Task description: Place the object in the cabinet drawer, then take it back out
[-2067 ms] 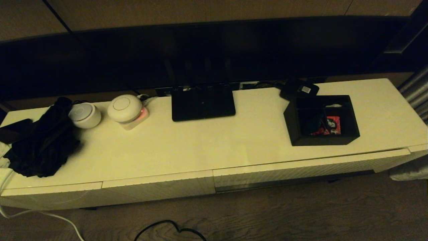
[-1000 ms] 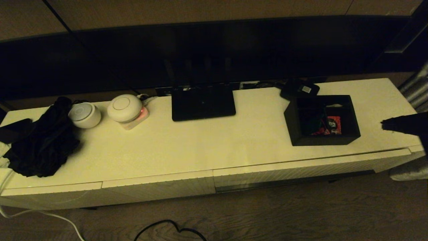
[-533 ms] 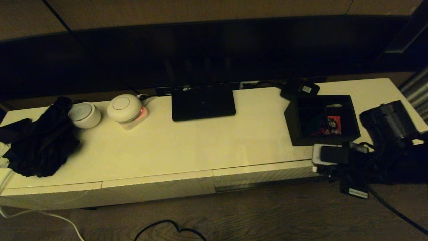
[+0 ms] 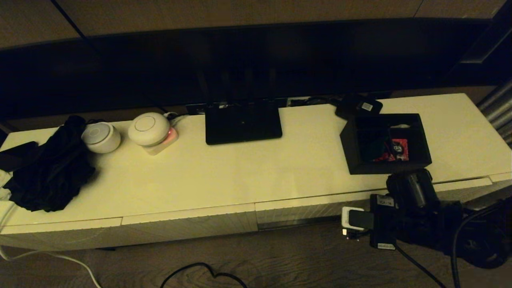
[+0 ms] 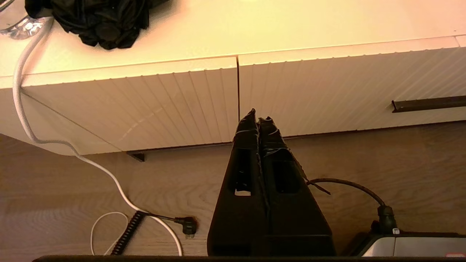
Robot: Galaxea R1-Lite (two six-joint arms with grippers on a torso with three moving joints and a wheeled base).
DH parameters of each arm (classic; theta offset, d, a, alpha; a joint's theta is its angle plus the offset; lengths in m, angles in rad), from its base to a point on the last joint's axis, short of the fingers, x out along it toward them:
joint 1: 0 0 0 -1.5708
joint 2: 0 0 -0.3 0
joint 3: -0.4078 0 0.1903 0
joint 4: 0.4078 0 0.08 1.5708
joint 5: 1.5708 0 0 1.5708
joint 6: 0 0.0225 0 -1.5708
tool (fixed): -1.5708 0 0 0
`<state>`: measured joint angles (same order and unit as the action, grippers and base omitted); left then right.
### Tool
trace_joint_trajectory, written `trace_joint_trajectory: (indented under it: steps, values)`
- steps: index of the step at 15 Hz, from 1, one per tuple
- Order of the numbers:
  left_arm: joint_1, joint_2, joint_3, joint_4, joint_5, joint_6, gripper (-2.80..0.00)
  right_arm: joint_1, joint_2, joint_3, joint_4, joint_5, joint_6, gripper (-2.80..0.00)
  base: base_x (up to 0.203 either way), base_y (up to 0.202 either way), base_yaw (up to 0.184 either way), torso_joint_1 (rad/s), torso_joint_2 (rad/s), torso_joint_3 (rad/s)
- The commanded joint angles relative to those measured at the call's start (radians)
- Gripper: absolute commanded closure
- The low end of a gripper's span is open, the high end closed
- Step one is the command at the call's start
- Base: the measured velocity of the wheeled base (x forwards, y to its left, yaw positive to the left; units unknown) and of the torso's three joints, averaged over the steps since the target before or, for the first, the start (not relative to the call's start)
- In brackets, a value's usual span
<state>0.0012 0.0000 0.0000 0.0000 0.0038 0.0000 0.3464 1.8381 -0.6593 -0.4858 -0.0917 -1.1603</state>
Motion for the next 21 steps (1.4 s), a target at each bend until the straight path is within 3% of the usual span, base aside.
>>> trace_joint_trajectory:
  steps: [1, 7, 9, 10, 21]
  values:
    - [0.0, 0.0, 0.003, 0.0, 0.001, 0.0, 0.0, 0.009, 0.032, 0.026, -0.013, 0.003, -0.052, 0.0, 0.0, 0.0, 0.0, 0.0, 0.0, 0.0]
    - [0.0, 0.0, 0.003, 0.0, 0.001, 0.0, 0.0, 0.031, -0.012, 0.115, -0.047, 0.025, -0.182, 0.0, 0.0, 0.0, 0.0, 0.0, 0.0, 0.0]
    - [-0.001, 0.0, 0.003, 0.0, 0.001, 0.0, 0.0, 0.041, -0.005, 0.144, -0.079, 0.029, -0.191, 0.0, 0.0, 0.0, 0.0, 0.0, 0.0, 0.0]
    - [-0.001, 0.0, 0.003, 0.0, 0.001, 0.0, 0.0, 0.046, -0.001, 0.165, -0.1, 0.027, -0.192, -2.8, 0.0, 0.0, 0.0, 0.0, 0.0, 0.0]
    - [0.0, 0.002, 0.003, 0.0, 0.001, 0.0, 0.0, 0.051, 0.138, 0.187, -0.231, 0.016, -0.21, -2.8, 0.0, 0.0, 0.0, 0.0, 0.0, 0.0]
